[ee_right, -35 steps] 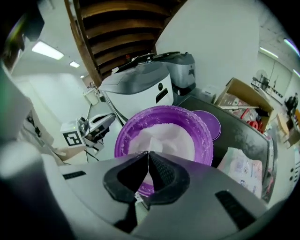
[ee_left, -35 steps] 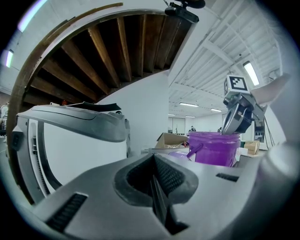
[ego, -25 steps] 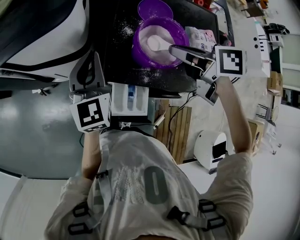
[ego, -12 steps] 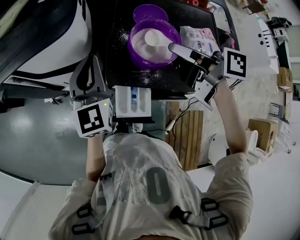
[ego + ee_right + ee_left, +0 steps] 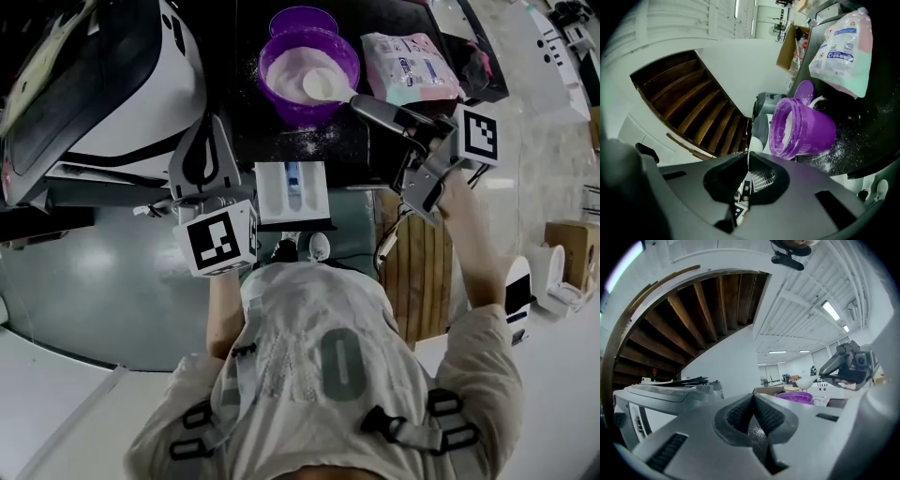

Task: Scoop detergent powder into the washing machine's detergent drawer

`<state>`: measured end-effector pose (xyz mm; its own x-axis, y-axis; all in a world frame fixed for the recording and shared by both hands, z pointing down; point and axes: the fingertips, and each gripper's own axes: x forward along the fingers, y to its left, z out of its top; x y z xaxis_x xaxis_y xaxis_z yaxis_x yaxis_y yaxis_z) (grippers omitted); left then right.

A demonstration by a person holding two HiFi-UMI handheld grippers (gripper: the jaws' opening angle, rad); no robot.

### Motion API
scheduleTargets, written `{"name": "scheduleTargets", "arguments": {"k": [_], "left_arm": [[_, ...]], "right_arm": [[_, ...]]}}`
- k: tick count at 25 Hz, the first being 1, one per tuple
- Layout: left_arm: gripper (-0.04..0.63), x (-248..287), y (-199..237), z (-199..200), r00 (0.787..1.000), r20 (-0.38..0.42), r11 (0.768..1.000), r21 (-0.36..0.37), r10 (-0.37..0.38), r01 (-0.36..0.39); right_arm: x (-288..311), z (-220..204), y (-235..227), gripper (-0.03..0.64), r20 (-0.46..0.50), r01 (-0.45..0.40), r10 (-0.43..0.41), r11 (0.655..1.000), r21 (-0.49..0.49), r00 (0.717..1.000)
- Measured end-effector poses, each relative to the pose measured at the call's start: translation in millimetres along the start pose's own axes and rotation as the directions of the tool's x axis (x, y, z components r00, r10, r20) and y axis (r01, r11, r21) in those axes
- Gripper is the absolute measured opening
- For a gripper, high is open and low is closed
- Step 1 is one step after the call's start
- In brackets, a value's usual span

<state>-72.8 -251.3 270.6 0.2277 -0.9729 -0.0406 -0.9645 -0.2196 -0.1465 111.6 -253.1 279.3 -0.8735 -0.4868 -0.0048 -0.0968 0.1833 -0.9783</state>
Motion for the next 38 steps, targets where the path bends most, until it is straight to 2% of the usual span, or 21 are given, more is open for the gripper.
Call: {"name": "scheduleTargets", "arguments": {"k": [6, 13, 18, 31, 38], "left_arm": [[0.021, -16.9, -18.6, 6.7, 1.000, 0.010, 1.000, 0.022, -0.014, 0.014], [0.021, -41.7, -25.9, 6.8, 1.000, 0.000, 0.999, 0.035, 0.015, -0.015], [0.021, -67.2, -17.0, 3.0, 0.999, 0.005, 0.998, 0.038, 0.048, -0.049], [0.021, -89.5, 4.2, -2.2, 0.991, -0.012, 0.990, 0.040, 0.135, -0.134], [0.021, -95.5, 24.0, -7.5, 0.985, -0.018, 0.985, 0.027, 0.172, -0.172]], "right_arm": [[-19.3, -19.9, -2.4, 0.011, 0.017, -0.056, 0.055, 0.998, 0.029, 0.998], [-27.6, -58.4, -18.8, 0.011, -0.036, -0.011, 0.010, 0.999, -0.031, 0.999], [-19.3, -97.1, -28.9, 0.011, -0.094, 0.000, -0.002, 1.000, -0.025, 0.996], [4.2, -136.1, -41.8, 0.011, -0.195, -0.018, 0.029, 0.998, 0.056, 0.980], [24.1, -159.3, -53.2, 0.011, -0.283, 0.002, 0.018, 0.997, 0.072, 0.959]]}}
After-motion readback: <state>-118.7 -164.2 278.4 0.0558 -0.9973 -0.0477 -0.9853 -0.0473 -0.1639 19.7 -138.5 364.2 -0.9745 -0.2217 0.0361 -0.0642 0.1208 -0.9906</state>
